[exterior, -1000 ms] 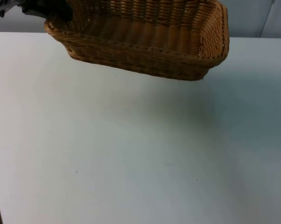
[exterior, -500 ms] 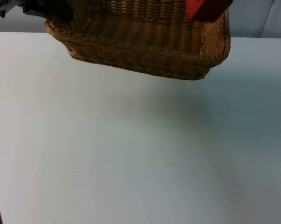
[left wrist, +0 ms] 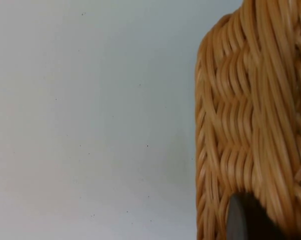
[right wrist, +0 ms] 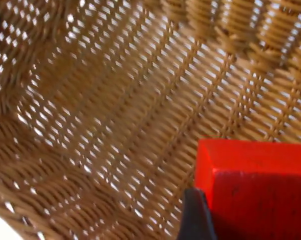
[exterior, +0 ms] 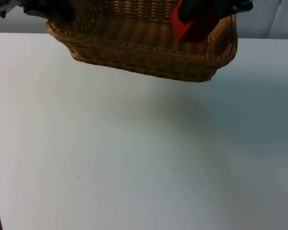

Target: Pick up the basket with the left hand and place the cube into the basket with the right hand.

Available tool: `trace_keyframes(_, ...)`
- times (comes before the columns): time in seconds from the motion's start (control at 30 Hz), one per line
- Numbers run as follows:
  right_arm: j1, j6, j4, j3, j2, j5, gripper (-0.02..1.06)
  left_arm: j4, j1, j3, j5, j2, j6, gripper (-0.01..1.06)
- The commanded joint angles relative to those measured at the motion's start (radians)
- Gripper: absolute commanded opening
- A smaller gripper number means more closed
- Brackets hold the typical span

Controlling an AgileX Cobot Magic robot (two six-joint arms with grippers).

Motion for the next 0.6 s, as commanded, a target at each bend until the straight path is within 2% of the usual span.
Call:
trace_keyframes(0.0,0.005,-0.03,0.003,-0.006,-0.006,0.009,0.56,-0.055,-0.005,0.0,0.008,-0.011,-0.007,0.0)
trace_keyframes(0.1,0.005,-0.074,0.017,-0.006,-0.006,0.016,1.04,-0.055,-0.005,0.0,0.01,-0.011,-0.007,0.0)
trace_keyframes(0.13,0.005,-0.1,0.035,-0.006,-0.006,0.017,1.05,-0.055,-0.005,0.0,0.01,-0.011,-0.007,0.0)
trace_keyframes(0.33,0.003,-0.108,0.047,-0.019,-0.036,-0.065,1.05,-0.055,-0.005,0.0,0.014,-0.011,-0.007,0.0)
trace_keyframes(0.43,-0.016,-0.106,0.04,-0.056,-0.047,-0.058,1.01,-0.053,-0.005,0.0,0.018,-0.011,-0.007,0.0)
trace_keyframes(0.47,-0.033,-0.1,0.04,-0.081,-0.052,-0.053,0.93,-0.053,-0.005,0.0,0.021,-0.011,-0.007,0.0)
trace_keyframes(0.5,-0.055,-0.08,0.031,-0.106,-0.058,-0.049,0.8,-0.05,-0.005,0.0,0.021,-0.011,-0.007,0.0)
trace_keyframes(0.53,-0.055,-0.08,0.031,-0.106,-0.058,-0.049,0.8,-0.05,-0.005,0.0,0.021,-0.011,-0.007,0.0)
trace_keyframes(0.57,-0.075,-0.049,0.013,-0.129,-0.067,-0.047,0.62,-0.05,-0.005,0.0,0.023,-0.011,-0.007,0.0)
